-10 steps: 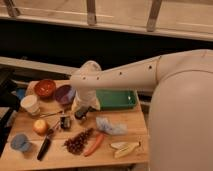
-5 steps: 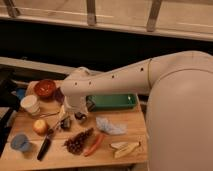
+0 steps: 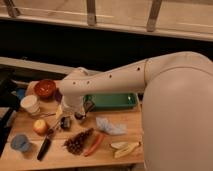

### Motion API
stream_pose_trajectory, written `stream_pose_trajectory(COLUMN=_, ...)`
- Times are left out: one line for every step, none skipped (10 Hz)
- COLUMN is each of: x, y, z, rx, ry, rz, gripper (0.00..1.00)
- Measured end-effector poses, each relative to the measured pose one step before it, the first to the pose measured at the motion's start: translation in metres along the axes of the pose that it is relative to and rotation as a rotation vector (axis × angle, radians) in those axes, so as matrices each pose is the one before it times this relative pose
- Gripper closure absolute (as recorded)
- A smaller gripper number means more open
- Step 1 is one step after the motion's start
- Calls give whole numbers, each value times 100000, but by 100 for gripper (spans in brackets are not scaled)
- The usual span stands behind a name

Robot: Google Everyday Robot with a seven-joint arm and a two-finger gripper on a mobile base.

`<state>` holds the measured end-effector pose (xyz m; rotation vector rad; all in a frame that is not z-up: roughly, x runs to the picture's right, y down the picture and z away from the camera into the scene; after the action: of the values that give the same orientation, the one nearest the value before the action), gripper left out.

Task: Place brush in plastic cup

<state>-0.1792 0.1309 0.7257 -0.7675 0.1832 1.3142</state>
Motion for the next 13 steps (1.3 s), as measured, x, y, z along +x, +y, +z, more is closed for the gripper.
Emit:
stream_pose_trajectory(x=232, y=1631, z=1072, rx=-2178, ry=1490, rz=-1541, gripper=20)
stream_pose_trajectory(x=177, y=1322, z=885, rx=-1434, ry=1429, rz=-1396, gripper=20)
stream_pose_trajectory(x=378, y=1832, z=1297, rx=-2100, ry=2578, rz=-2073, gripper=20)
stream_pose_trajectory(x=116, y=872, z=873, rx=-884, ry=1932, rz=-1472, gripper=20)
stream_pose_trajectory(x=62, y=953, z=759, rx=-1346, ry=1718, rz=-1636, gripper=20)
stream_pose_trajectory(x=278, y=1474, z=1122, rx=-1454, ry=2132, rz=-2999, gripper=20)
stream_pose_trajectory(x=178, y=1029, z=416, rx=-788, ry=719, rz=-2017, gripper=20)
stream_pose_trajectory(x=-111, y=-635, z=-126, rx=458, ry=-383, rz=836, gripper=20)
stream_pose_trajectory(x=21, y=119, z=1, rx=14, ry=54, rz=-229, gripper=20)
stream_pose_trajectory(x=4, y=129, z=63, rx=-59, ry=97, rz=-212, gripper=20)
stream_pose_trajectory(x=-38, y=-45, z=-23, rx=-40, ry=2, rz=71, gripper=20)
stream_pose_trajectory(x=-126, y=8, z=251, rx=125, ry=776, rz=-8, gripper=20)
stream_pose_trajectory(x=-148, y=382, z=897, rx=86, ry=1386, rz=-292, gripper=20)
